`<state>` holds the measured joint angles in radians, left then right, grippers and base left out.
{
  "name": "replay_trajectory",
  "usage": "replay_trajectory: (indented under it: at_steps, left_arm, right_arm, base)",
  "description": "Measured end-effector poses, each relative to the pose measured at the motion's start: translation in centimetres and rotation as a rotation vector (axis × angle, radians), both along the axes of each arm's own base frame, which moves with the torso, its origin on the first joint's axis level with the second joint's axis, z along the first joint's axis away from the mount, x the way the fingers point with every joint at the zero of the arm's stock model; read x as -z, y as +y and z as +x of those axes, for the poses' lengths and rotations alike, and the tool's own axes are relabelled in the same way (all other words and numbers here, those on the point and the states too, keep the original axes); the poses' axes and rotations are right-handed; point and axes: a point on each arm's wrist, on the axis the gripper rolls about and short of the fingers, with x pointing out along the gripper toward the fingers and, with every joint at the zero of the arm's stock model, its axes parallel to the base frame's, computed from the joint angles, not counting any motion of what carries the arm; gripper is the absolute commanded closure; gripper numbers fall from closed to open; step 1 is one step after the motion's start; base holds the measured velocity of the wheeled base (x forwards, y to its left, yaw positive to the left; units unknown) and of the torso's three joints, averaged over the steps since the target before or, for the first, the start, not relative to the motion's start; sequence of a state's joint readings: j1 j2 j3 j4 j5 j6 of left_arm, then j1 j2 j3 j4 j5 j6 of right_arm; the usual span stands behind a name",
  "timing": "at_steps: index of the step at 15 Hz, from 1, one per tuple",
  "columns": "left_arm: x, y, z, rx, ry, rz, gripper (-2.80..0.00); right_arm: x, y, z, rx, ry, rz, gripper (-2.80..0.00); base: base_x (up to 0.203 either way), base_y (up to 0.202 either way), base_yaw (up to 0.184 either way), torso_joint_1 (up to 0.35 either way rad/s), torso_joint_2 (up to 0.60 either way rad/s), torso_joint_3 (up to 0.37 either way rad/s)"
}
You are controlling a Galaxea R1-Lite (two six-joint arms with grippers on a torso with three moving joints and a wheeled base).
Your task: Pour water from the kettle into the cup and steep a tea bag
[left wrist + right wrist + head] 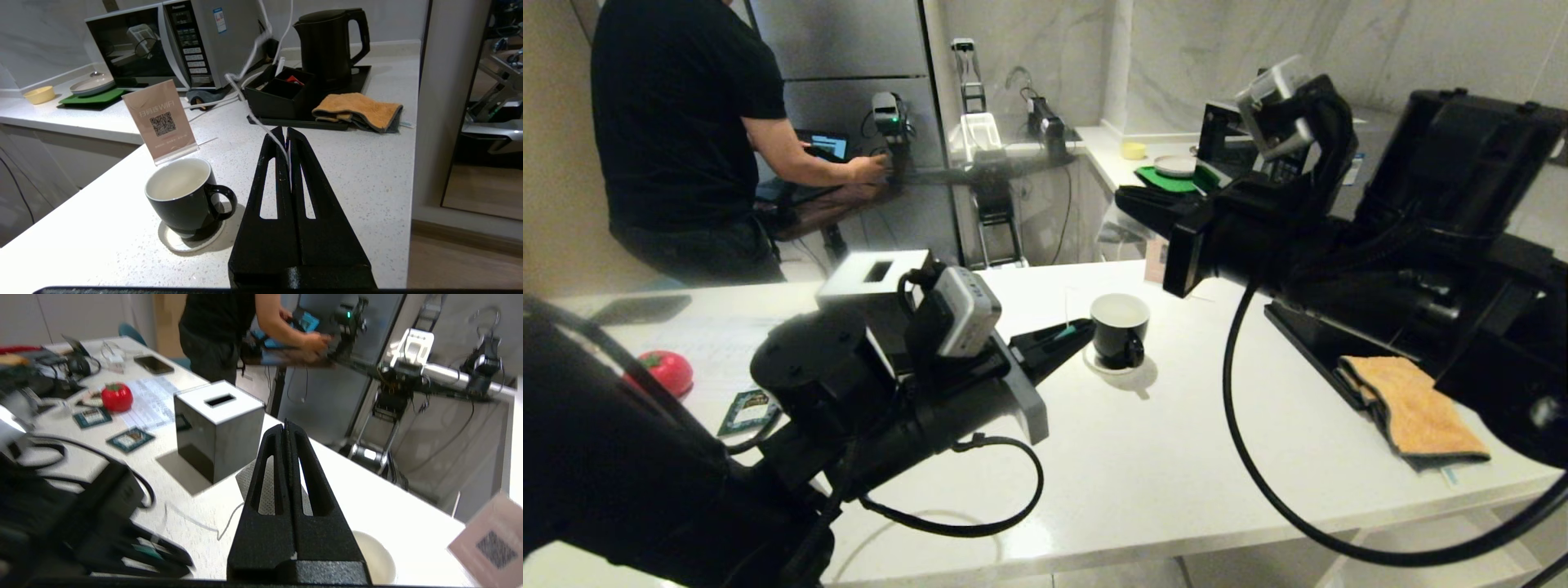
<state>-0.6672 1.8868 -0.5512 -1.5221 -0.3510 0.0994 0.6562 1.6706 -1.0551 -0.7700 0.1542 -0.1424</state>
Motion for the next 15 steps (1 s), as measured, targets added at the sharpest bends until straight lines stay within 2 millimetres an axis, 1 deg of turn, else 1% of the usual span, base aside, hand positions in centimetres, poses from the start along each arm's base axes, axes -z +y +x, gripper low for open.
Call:
replay_trajectory:
  at_steps: [4, 9, 15]
  left_arm:
    - [-0.1, 0.3, -0.4, 0.001, 0.0, 0.002, 0.0]
    - [-0.2, 0.3, -0.5, 0.003, 0.0, 0.002, 0.0]
    - [0.1, -0.1, -0.6, 0.016, 0.006, 0.008, 0.0]
  right_arm:
    - [1.9, -0.3, -0.2, 0.001, 0.064, -0.016, 0.0]
    - [4.3, -0.3, -0.3, -0.001, 0.08, -0.019, 0.0]
    - [6.0, -0.5, -0.6, -0.002, 0.116, -0.049, 0.0]
  base:
    - [0.0, 0.0, 0.0, 0.0, 0.0, 0.0]
    - [0.0, 0.0, 0.0, 0.0, 0.0, 0.0]
    - [0.0, 0.0, 0.0, 0.0, 0.0, 0.0]
